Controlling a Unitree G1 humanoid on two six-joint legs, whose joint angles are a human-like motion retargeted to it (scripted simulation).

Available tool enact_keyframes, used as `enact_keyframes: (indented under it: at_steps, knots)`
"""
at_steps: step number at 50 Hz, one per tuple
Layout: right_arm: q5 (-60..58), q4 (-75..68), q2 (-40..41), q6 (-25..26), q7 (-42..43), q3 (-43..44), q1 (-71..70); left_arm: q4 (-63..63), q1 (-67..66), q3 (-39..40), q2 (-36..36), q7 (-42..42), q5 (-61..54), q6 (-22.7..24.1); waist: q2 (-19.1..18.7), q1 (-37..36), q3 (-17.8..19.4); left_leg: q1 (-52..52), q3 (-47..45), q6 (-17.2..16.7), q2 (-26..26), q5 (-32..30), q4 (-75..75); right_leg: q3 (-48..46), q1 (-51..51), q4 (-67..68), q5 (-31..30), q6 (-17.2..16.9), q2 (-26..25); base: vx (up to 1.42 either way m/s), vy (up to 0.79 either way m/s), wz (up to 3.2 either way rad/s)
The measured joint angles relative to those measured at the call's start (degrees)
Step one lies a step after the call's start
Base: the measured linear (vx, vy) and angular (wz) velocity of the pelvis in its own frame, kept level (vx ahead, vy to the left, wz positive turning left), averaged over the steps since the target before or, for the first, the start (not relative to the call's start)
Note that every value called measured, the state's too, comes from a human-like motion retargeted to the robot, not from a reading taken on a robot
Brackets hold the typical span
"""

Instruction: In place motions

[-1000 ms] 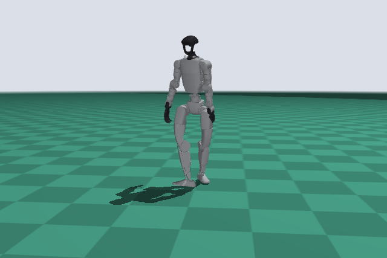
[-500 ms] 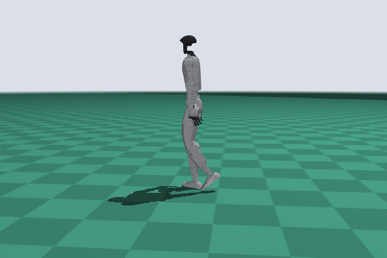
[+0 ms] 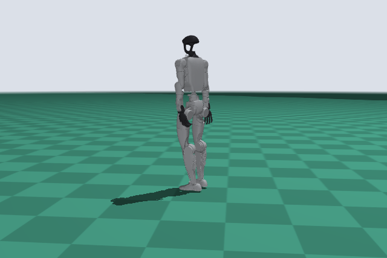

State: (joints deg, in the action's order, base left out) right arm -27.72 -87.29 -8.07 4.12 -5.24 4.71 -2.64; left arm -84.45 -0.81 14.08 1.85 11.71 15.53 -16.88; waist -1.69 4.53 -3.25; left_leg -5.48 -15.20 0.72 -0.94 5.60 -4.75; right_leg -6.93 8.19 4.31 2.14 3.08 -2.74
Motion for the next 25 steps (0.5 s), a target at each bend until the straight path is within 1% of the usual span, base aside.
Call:
enact_keyframes:
  at_steps: [6,8,11,13,15,17,18,20,21,23,25]
  knots:
    - [-0.23,-0.59,-0.79,0.64,0.57,1.92,1.31,2.49,1.08,-1.81,-0.43,1.31,1.65,1.31,-1.27,0.51,-0.77,-2.11,4.90,-0.73,-0.31,-0.38,-0.37,-3.08,-0.05,2.94,1.82,-0.17,0.36,0.00,0.02,0.62]
    - [1.25,-0.87,-0.96,0.82,0.23,2.81,1.48,2.85,1.45,-2.64,-0.48,1.60,2.31,1.60,-1.83,1.56,-0.66,-3.36,8.50,-1.20,-0.46,-0.93,-0.74,-1.75,0.49,4.40,1.65,0.82,-0.09,0.01,-0.07,1.51]
    - [3.49,-1.02,-0.96,0.96,0.36,4.21,1.19,3.11,1.58,-3.24,-0.61,1.73,2.81,1.91,-2.85,3.81,-0.15,-5.32,14.85,-1.92,-1.00,-2.00,-1.18,7.68,2.24,7.10,0.34,1.80,-2.41,0.00,-0.11,1.86]
    - [5.33,-0.68,-0.90,0.86,0.63,4.81,0.72,3.23,1.49,-3.33,-0.69,1.67,2.82,2.00,-3.54,5.54,0.77,-6.41,18.70,-2.32,-1.47,-2.67,-1.53,14.89,2.98,8.40,-0.84,0.91,-3.91,-0.01,-0.15,2.09]
    - [6.96,-0.04,-0.73,0.61,0.98,4.99,0.14,3.66,1.14,-3.43,-0.67,1.80,2.74,1.94,-4.17,6.78,2.47,-7.05,21.74,-2.70,-1.69,-3.30,-1.89,18.91,2.60,8.81,-0.80,-0.63,-4.36,-0.09,-0.14,2.03]
    - [7.90,0.43,-0.68,0.46,1.13,4.52,-1.13,4.40,1.02,-3.20,-0.40,1.91,2.58,1.91,-4.17,6.81,4.67,-7.57,23.62,-3.21,-2.08,-4.45,-2.12,17.05,1.31,7.75,1.20,-0.31,-4.03,-0.18,-0.13,1.72]
    - [8.04,0.59,-0.66,0.39,1.06,4.05,-1.72,4.78,0.89,-3.02,-0.24,1.74,2.51,1.98,-3.80,6.42,5.62,-7.65,24.27,-3.50,-2.50,-5.21,-1.90,14.16,0.60,6.32,1.66,0.87,-3.50,-0.23,-0.12,1.49]
    - [7.96,0.40,-0.65,0.43,0.56,2.54,-3.19,5.44,0.76,-2.61,0.36,1.54,2.69,2.10,-2.03,4.28,7.16,-7.64,24.75,-3.42,-4.01,-6.62,-0.93,10.77,-0.38,4.71,1.48,2.15,-2.61,-0.25,-0.11,1.15]
    - [7.83,0.00,-0.78,0.69,0.30,1.27,-3.84,5.59,0.39,-2.91,0.53,1.53,2.82,2.26,-1.41,1.69,7.39,-7.90,24.19,-3.16,-4.18,-6.96,-0.16,10.01,-0.23,4.77,1.44,2.31,-2.48,-0.26,-0.12,0.82]
    - [6.75,-0.59,-1.11,1.37,0.01,-1.48,-4.86,5.50,-0.59,-3.94,0.65,0.76,2.82,2.74,-0.53,-2.97,7.61,-8.58,22.61,-2.24,-3.89,-6.41,1.33,7.49,0.06,4.52,1.34,2.30,-1.36,-0.28,-0.13,1.07]
    - [3.60,-0.25,-1.25,2.04,-0.04,-4.85,-5.77,5.11,-1.67,-4.60,0.58,-0.61,2.28,3.31,0.47,-6.12,7.73,-9.14,15.55,-1.62,-1.85,-3.66,2.54,3.87,-0.15,3.96,1.66,2.55,0.18,-0.33,-0.12,1.83]
